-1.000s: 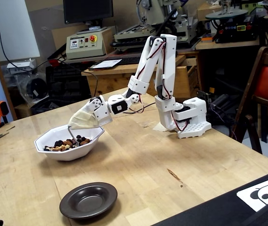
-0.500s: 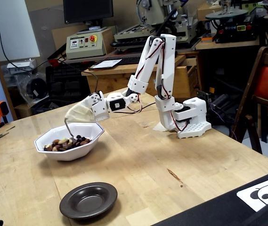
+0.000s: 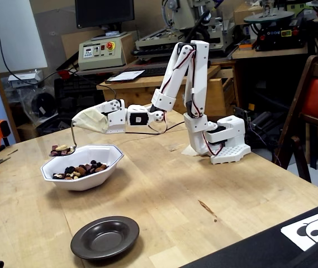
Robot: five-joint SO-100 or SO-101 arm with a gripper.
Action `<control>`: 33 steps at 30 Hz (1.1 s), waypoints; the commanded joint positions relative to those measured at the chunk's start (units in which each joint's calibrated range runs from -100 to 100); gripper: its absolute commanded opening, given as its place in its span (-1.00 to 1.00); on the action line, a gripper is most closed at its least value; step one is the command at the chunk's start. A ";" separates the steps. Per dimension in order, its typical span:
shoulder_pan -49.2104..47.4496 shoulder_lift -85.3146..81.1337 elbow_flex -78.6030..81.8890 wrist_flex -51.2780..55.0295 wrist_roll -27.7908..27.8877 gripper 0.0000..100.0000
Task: Use spoon to transfer food from the white bowl to brown plate
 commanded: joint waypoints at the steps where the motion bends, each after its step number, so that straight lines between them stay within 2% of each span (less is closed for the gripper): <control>1: 0.31 -3.53 -3.78 -1.75 0.29 -0.95; 23: -0.21 -3.71 -4.14 -0.57 0.34 -0.95; 33: -0.21 -4.22 -4.58 9.31 0.34 -0.95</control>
